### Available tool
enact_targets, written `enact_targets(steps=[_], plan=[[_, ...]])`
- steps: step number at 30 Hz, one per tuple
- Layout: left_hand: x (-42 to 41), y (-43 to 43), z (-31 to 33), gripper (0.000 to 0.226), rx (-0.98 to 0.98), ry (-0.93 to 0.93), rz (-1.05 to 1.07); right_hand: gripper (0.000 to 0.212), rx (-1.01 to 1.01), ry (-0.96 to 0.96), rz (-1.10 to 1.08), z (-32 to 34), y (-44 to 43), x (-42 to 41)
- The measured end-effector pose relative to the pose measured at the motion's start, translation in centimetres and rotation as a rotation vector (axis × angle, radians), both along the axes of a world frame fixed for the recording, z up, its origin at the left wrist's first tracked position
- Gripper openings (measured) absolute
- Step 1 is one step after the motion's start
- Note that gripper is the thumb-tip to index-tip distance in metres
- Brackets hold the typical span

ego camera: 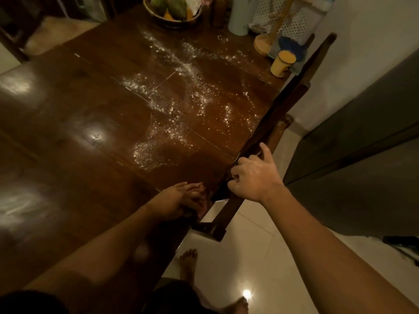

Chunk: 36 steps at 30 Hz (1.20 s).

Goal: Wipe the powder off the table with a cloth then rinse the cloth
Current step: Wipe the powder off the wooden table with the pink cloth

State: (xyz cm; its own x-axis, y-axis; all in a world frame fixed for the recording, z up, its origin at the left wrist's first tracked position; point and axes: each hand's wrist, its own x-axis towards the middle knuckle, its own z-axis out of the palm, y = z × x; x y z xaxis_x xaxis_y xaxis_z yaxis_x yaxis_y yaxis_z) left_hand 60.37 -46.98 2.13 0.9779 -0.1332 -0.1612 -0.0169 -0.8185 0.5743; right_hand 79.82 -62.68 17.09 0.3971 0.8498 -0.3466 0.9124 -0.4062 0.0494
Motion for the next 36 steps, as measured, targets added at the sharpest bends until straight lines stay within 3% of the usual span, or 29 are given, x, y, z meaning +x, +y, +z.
enact_targets(steps=[3, 6, 9, 12, 14, 20, 24, 27, 30, 33, 36], plan=[[-3.8, 2.4, 0.4, 0.043, -0.020, 0.018, 0.155, 0.032, -0.057, 0.037, 0.073, -0.6, 1.0, -0.7], [-6.0, 4.4, 0.4, 0.054, 0.000, 0.032, 0.502, 0.031, -0.094, 0.021, 0.101, -0.9, 1.2, -0.5], [-4.4, 5.1, 0.6, 0.057, 0.086, 0.135, 0.802, 0.031, -0.122, 0.019, 0.091, -1.0, 1.4, -0.5], [0.2, 3.2, 0.7, 0.076, 0.113, 0.221, 0.932, 0.032, -0.136, 0.000, 0.075, -1.1, 1.5, -0.5], [3.3, 0.8, 0.6, 0.077, 0.114, 0.127, 0.877, 0.031, -0.137, -0.005, 0.077, -1.2, 1.5, -0.4], [4.0, -3.9, 0.8, 0.048, 0.169, 0.113, 0.194, 0.024, -0.116, 0.032, 0.058, -1.2, 1.6, -0.1], [-2.5, -1.6, 0.0, 0.039, 0.064, 0.086, 0.116, 0.024, -0.107, 0.051, 0.051, -1.4, 1.5, 0.0], [-7.9, 2.0, -0.4, 0.036, -0.040, 0.019, 0.306, 0.022, -0.148, 0.063, 0.020, -1.1, 1.9, -0.3], [-11.1, 5.1, -0.4, 0.055, 0.077, 0.066, 0.629, 0.023, -0.247, 0.060, -0.024, -0.5, 3.0, -0.8], [-10.4, 6.6, 0.4, 0.065, 0.185, 0.139, 1.070, 0.049, -0.345, 0.160, -0.068, -1.7, 5.1, -1.3], [-6.8, 6.4, 0.7, 0.067, 0.151, 0.140, 1.347, 0.068, -0.258, 0.428, -0.244, -4.4, 8.1, -2.4]])
